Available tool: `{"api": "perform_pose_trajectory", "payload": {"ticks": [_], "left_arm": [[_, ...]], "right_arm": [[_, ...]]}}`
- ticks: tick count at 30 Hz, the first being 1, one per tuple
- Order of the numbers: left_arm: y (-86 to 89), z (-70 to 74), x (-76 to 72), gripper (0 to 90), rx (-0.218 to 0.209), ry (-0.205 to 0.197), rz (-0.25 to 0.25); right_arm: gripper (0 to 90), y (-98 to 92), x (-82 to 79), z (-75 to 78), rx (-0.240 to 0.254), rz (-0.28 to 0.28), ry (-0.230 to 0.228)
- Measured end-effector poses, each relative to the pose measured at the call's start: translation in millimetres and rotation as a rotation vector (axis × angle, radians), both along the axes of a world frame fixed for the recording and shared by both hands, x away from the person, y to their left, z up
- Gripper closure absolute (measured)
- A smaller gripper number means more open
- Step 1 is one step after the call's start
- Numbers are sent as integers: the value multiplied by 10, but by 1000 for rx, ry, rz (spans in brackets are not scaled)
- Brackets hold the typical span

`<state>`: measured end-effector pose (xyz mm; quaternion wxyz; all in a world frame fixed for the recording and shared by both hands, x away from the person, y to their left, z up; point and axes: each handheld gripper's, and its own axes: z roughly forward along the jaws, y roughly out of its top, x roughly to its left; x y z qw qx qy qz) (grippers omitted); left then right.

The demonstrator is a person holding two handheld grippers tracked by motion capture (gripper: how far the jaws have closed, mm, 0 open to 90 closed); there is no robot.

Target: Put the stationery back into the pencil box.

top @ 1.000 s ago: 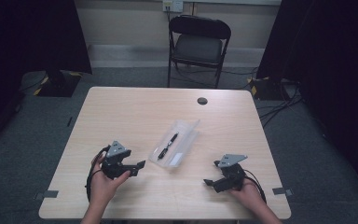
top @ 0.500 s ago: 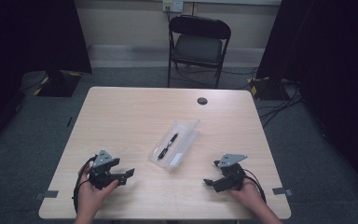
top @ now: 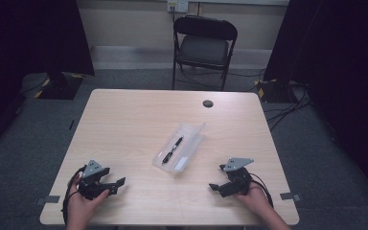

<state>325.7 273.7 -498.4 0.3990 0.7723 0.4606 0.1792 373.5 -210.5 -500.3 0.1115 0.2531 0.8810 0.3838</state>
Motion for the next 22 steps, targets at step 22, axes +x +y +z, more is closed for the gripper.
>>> {"api": "perform_pose_trajectory", "payload": {"ticks": [22], "left_arm": [[-63, -33, -7, 149, 110, 15, -37]], "right_arm": [[124, 0, -2, 0, 0, -3, -2]]}}
